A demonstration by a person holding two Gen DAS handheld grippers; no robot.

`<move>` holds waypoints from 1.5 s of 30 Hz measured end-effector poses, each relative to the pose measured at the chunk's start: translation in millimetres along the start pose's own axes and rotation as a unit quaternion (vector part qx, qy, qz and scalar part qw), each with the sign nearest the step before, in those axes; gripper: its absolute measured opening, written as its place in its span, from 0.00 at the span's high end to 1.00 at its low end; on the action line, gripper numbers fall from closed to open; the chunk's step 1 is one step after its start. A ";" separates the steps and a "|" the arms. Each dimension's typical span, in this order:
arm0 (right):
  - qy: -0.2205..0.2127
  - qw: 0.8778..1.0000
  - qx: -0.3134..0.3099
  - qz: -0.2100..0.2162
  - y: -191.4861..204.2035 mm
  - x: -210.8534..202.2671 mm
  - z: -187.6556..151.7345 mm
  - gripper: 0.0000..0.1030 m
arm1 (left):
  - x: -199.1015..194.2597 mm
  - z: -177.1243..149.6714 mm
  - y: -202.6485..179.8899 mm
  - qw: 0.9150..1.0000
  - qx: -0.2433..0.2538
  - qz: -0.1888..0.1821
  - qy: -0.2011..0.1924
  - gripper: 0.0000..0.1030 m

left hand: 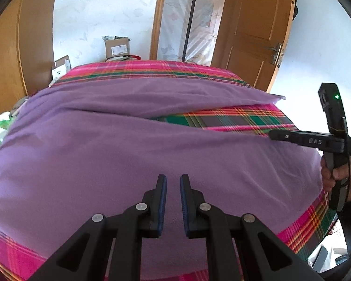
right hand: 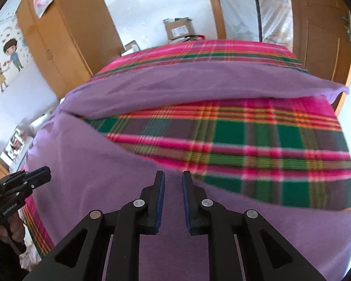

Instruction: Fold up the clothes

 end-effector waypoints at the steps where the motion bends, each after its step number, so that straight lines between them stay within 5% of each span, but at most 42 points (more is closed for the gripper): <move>1: -0.004 1.000 -0.002 -0.002 -3.4 -3.2 5.3 0.78 | 0.3 6.4 1.3 1.000 0.001 0.002 0.000 0.89; 3: -0.013 1.000 -0.004 -0.002 -10.5 -8.6 15.7 0.66 | 1.6 19.1 3.6 1.000 0.001 0.002 -0.002 0.89; 8: -0.023 0.999 0.024 -0.023 -49.2 -12.3 45.0 0.66 | 15.1 62.4 2.7 1.000 0.018 0.001 -0.011 0.88; 16: -0.028 0.985 0.167 -0.031 -156.8 -1.0 71.9 0.65 | 83.7 117.3 -10.7 0.999 0.024 -0.028 0.017 0.88; 24: -0.007 0.943 0.333 0.009 -256.7 27.0 77.7 0.63 | 135.1 133.1 -28.3 0.997 0.029 -0.055 0.041 0.88; 31: -0.017 0.896 0.440 0.064 -297.6 49.3 84.1 0.60 | 152.7 136.2 -32.9 0.996 0.036 -0.056 0.052 0.88; 35: -0.030 0.880 0.466 0.085 -307.3 53.5 91.4 0.54 | 157.8 133.5 -33.0 0.996 0.038 -0.054 0.058 0.88; 37: -0.042 0.885 0.459 0.071 -311.4 52.8 95.4 0.66 | 160.3 133.0 -32.2 0.996 0.036 -0.053 0.061 0.88; 38: -0.041 0.890 0.450 0.062 -312.1 54.0 98.1 0.95 | 161.0 133.0 -31.9 0.996 0.036 -0.053 0.062 0.88; 41: -0.055 0.909 0.410 0.055 -309.3 48.5 115.1 0.96 | 160.9 133.8 -32.5 0.996 0.034 -0.053 0.060 0.88; 44: -0.140 0.925 0.346 0.068 -298.5 13.1 140.3 0.96 | 160.7 133.7 -34.5 0.996 0.033 -0.054 0.057 0.88; 45: -0.136 0.926 0.346 0.067 -301.2 14.4 137.2 0.96 | 161.1 133.3 -34.9 0.996 0.032 -0.054 0.058 0.88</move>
Point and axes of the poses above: each gripper's, at about its wrist camera, not at the fingertips, and x roughly the way its jaws point, y to its left, z to its top, the point moved 5 cm from there along x, roughly the way its jaws point, and after that the axes turned 5 degrees about -z, right-handed, at the moved point
